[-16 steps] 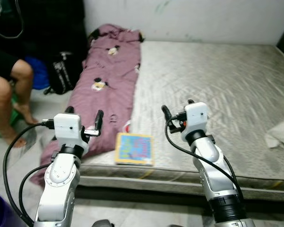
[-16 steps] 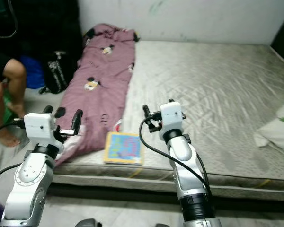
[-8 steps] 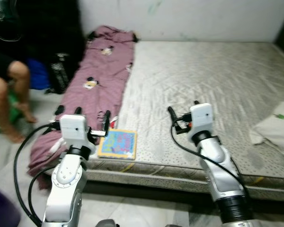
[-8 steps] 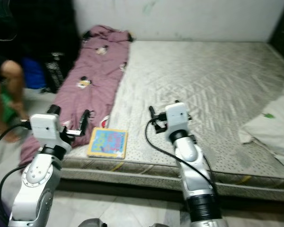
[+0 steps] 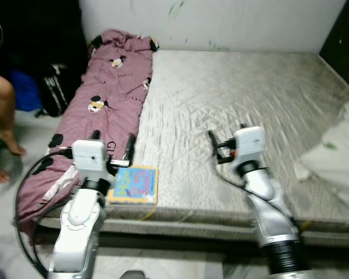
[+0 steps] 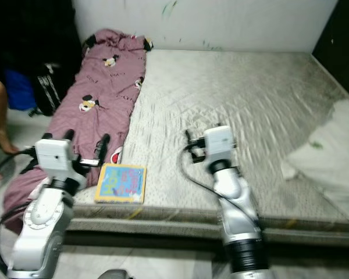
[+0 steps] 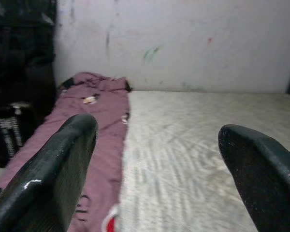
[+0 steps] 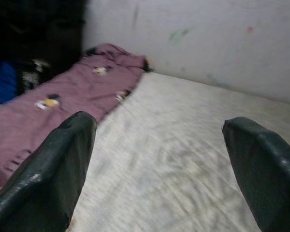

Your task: Clean up the room

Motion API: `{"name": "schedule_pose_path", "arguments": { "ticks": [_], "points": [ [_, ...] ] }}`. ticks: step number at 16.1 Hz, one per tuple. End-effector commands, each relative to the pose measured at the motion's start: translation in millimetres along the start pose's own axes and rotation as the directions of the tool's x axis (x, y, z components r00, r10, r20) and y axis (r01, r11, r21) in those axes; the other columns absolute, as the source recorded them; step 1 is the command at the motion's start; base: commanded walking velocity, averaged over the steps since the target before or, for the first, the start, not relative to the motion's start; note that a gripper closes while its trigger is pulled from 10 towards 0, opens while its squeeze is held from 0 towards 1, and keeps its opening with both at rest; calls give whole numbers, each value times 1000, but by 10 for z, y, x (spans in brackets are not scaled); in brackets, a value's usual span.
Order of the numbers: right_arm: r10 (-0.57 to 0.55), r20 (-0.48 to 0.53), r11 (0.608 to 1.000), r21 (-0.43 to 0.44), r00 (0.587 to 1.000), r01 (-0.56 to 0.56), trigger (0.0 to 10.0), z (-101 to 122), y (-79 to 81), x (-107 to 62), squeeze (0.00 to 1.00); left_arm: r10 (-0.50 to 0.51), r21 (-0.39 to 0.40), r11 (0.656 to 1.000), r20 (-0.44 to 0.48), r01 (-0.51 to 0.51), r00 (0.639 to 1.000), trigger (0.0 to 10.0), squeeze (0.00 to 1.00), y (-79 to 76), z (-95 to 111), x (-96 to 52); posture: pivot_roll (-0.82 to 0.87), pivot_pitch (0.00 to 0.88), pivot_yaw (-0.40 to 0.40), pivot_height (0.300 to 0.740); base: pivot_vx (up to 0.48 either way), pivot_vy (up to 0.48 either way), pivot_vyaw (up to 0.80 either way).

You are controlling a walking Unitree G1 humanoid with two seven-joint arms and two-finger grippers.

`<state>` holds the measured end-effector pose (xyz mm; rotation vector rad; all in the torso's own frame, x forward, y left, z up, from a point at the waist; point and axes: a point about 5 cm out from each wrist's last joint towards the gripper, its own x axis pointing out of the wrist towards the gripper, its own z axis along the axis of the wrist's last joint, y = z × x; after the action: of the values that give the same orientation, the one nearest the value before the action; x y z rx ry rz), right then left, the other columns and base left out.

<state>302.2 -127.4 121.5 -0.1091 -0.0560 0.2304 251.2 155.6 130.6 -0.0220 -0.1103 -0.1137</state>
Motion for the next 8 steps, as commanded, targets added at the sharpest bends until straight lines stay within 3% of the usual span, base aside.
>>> {"name": "schedule_pose_path", "arguments": {
  "ticks": [1, 4, 8],
  "points": [
    [-13, -7, 1000, -11, 1000, 13, 10000, -15, -63, -17, 0, -15, -3, 1000, 6, 15, 1000, 10000, 0, -17, 12, 9, 27, 0, 12, 740, 326, 0, 0],
    [-13, -7, 1000, -12, 1000, 13, 10000, -14, -63, -14, 0, -12, -2, 1000, 1, 12, 1000, 10000, 0, -14, 6, 10, 28, 0, 13, 740, 271, 0, 0],
    [-14, -8, 1000, -10, 1000, 14, 10000, -16, -64, -8, 0, 15, 6, 1000, -18, -15, 1000, 10000, 0, 5, -15, 21, 30, 0, 12, 740, 0, 0, 0]
  ]
}}
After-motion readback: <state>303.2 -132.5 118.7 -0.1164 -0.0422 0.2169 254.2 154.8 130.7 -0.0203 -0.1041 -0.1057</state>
